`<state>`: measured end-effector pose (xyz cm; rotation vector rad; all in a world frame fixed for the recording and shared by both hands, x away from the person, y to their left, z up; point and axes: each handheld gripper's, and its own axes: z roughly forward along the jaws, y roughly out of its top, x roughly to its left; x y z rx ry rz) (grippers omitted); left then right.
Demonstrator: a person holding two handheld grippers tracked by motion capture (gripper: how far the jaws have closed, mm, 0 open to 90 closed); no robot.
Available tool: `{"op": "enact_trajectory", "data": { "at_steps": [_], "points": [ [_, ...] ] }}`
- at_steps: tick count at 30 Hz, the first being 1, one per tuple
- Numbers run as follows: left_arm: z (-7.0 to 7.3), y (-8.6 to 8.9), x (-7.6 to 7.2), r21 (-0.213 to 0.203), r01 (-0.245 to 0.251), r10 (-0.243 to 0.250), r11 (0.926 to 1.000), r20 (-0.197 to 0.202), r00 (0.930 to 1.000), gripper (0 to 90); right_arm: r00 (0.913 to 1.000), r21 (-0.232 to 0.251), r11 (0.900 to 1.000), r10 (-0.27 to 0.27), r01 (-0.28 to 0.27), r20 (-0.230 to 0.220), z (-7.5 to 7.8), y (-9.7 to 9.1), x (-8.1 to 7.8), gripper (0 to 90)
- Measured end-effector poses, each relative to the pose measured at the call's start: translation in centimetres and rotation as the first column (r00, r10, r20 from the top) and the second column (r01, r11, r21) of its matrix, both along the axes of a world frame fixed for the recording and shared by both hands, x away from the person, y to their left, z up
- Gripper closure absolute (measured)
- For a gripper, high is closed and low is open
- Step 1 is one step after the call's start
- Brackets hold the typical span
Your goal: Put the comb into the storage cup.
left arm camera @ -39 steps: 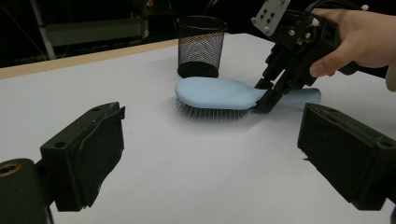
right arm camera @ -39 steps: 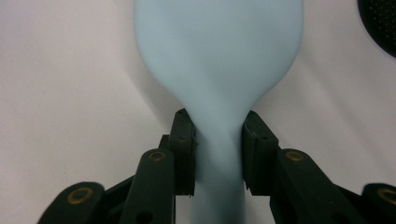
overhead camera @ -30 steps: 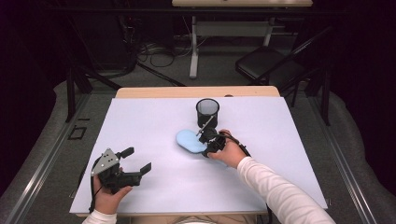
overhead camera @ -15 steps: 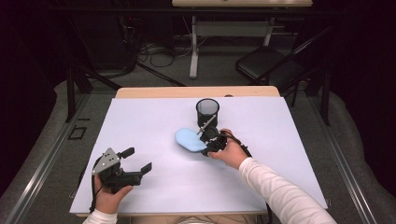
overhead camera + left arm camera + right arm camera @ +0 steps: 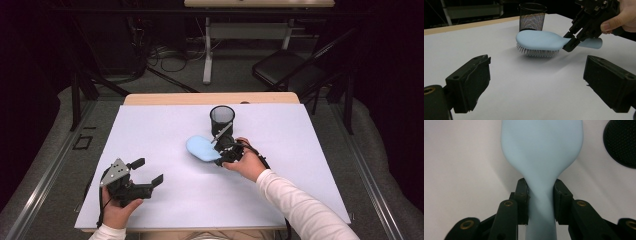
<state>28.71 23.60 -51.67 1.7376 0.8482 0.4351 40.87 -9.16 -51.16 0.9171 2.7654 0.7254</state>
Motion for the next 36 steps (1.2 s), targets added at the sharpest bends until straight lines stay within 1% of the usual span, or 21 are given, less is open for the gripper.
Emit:
{"op": "enact_trajectory", "data": {
  "at_steps": [8,17,21,22,25,26,27,29,32,36],
  "points": [
    [0.0,0.0,0.1,0.0,0.002,-0.002,1.0,-0.003,1.0,7.1,0.9999,0.032,0.9995,0.007,-0.007,0.013,0.5,-0.3,-0.1,69.6],
    [0.0,-0.1,0.4,-0.008,-0.004,0.004,1.0,-0.02,0.9998,7.1,0.9996,0.067,0.9977,-0.003,0.001,0.029,1.0,-0.5,-0.2,69.6],
    [0.1,-0.1,0.7,-0.016,-0.007,0.006,0.9998,-0.027,0.9996,7.1,0.9993,0.078,0.997,0.0,-0.003,0.038,1.1,-0.4,-0.2,69.6],
    [0.1,-0.2,0.9,-0.026,-0.006,0.006,0.9996,-0.027,0.9996,7.0,0.9993,0.082,0.9966,-0.001,-0.003,0.039,1.2,-0.4,-0.2,69.6],
    [0.3,-0.4,1.2,-0.025,-0.009,0.008,0.9997,-0.035,0.9994,7.0,0.9991,0.095,0.9955,0.0,-0.004,0.042,1.2,-0.4,-0.3,69.6],
    [0.4,-0.4,1.3,-0.026,-0.002,0.001,0.9997,-0.038,0.9993,7.0,0.9989,0.095,0.9955,0.002,-0.007,0.047,1.3,-0.4,-0.3,69.6],
    [0.4,-0.5,1.3,-0.023,-0.011,0.01,0.9997,-0.035,0.9993,7.0,0.9987,0.095,0.9954,0.002,-0.007,0.05,1.3,-0.3,-0.3,69.6],
    [0.6,-0.6,1.4,-0.018,-0.01,0.009,0.9998,-0.039,0.9992,7.0,0.9988,0.098,0.9952,0.0,-0.004,0.049,1.3,-0.2,-0.4,69.6],
    [0.8,-0.6,1.6,-0.016,-0.013,0.013,0.9998,-0.045,0.9989,7.0,0.9981,0.103,0.9946,0.011,-0.017,0.061,1.4,-0.2,-0.4,69.6],
    [1.0,-0.7,1.9,-0.025,-0.018,0.017,0.9995,-0.055,0.9984,7.0,0.9972,0.112,0.9935,0.01,-0.019,0.074,1.6,-0.1,-0.6,69.7]
  ]
}}
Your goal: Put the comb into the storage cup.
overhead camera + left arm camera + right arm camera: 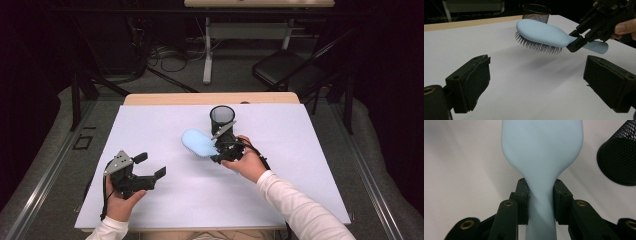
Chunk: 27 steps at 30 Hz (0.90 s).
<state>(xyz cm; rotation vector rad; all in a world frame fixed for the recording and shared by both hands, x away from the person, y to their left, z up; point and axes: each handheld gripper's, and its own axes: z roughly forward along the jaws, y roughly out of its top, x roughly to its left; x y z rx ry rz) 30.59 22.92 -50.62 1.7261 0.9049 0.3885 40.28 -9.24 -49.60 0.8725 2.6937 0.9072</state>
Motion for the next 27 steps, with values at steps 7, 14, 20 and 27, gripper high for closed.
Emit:
{"op": "enact_trajectory", "data": {
  "at_steps": [7,14,20,27],
  "points": [
    [0.5,-0.2,0.5,0.011,-0.003,0.003,0.9999,-0.005,1.0,7.0,0.9998,0.02,0.9998,-0.007,0.007,0.016,0.5,-0.3,-0.2,69.6],
    [1.0,-0.8,1.0,0.023,0.01,-0.01,0.9997,-0.01,0.9999,7.0,0.9994,0.037,0.9991,-0.022,0.021,0.028,1.0,-0.7,-0.2,69.7],
    [1.3,-1.5,1.5,0.049,0.024,-0.023,0.9985,-0.021,0.9995,7.0,0.9987,0.054,0.998,-0.035,0.033,0.036,1.3,-1.0,-0.3,69.7],
    [1.7,-2.0,2.1,0.055,0.037,-0.035,0.9978,-0.036,0.9987,7.0,0.9981,0.071,0.9969,-0.039,0.036,0.047,1.6,-1.2,-0.3,69.7]
  ]
}}
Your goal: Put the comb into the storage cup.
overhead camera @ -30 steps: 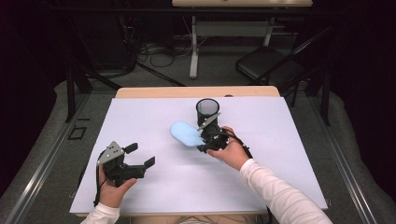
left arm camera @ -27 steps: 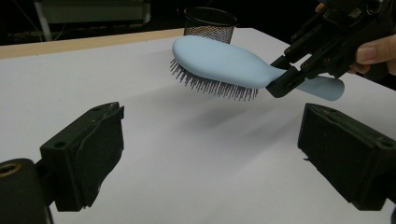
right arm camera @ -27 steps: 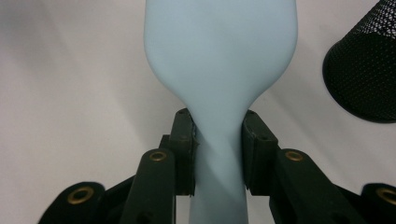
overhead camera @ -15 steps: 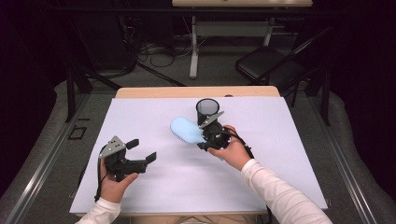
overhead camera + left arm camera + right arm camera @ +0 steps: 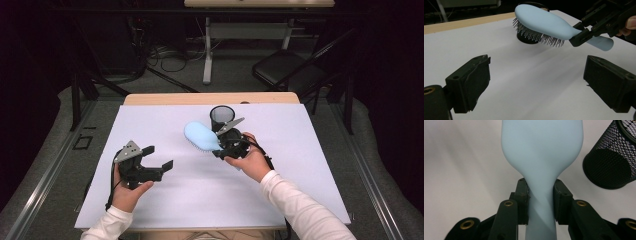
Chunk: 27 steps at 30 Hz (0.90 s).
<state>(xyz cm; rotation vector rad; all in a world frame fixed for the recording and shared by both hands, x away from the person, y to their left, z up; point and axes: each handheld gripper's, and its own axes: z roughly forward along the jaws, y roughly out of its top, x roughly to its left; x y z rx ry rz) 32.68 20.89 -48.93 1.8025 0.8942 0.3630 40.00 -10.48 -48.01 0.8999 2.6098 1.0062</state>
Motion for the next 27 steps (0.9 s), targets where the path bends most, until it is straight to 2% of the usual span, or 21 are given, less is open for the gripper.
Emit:
{"op": "enact_trajectory", "data": {
  "at_steps": [18,27],
  "points": [
    [2.1,-0.6,1.9,0.027,0.008,-0.007,0.9996,-0.024,0.9997,7.0,0.9997,0.011,0.9999,-0.013,0.012,0.021,0.6,-0.4,-0.1,69.7],
    [2.8,-0.8,2.8,0.017,0.005,-0.004,0.9998,-0.038,0.9993,7.0,0.9989,0.022,0.9995,-0.023,0.022,0.041,1.1,-0.7,-0.2,69.7]
  ]
}}
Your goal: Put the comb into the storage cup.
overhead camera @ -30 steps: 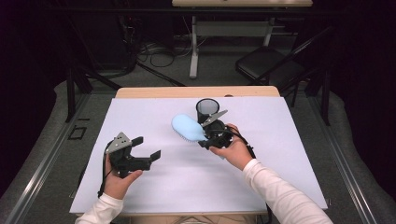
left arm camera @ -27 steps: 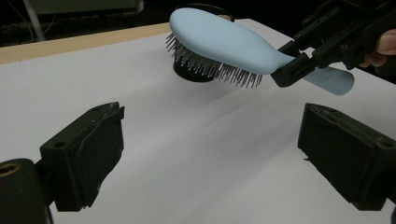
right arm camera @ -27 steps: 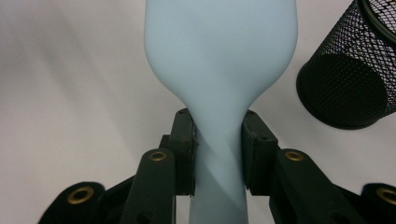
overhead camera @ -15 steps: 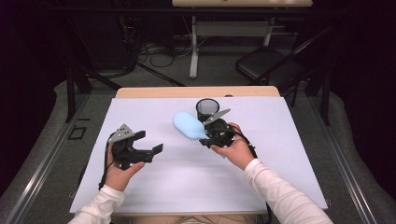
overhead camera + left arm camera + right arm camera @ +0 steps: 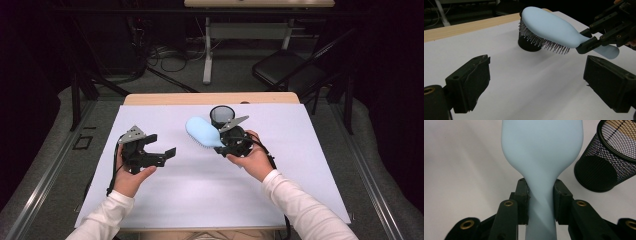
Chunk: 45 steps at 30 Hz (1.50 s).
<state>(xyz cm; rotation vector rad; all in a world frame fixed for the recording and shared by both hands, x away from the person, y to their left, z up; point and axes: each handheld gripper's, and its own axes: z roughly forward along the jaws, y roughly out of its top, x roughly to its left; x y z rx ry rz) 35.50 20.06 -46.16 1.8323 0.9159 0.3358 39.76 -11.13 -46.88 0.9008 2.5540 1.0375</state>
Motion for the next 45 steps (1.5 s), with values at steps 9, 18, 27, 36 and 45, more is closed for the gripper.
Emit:
{"op": "enact_trajectory", "data": {
  "at_steps": [9,18,27,36,45],
  "points": [
    [0.5,-0.3,1.0,-0.005,-0.006,0.005,1.0,-0.019,0.9998,7.0,1.0,0.002,1.0,0.0,0.0,0.007,0.2,0.0,-0.2,69.7],
    [0.9,-1.1,2.0,-0.023,-0.014,0.014,0.9996,-0.033,0.9994,7.0,0.9998,0.009,1.0,-0.005,0.004,0.022,0.6,-0.1,-0.2,69.7],
    [1.4,-2.1,2.9,-0.032,0.0,-0.001,0.9995,-0.051,0.9987,7.0,0.9986,0.03,0.9995,-0.013,0.011,0.051,0.9,-0.2,-0.3,69.7],
    [2.0,-2.2,3.7,-0.07,-0.008,0.003,0.9975,-0.076,0.9971,7.0,0.9971,0.057,0.9982,-0.02,0.016,0.074,1.2,-0.4,-0.3,69.7],
    [2.8,-2.4,4.5,-0.089,-0.004,-0.004,0.996,-0.092,0.9957,7.0,0.9936,0.098,0.995,-0.03,0.019,0.109,1.6,-0.5,-0.4,69.7]
  ]
}}
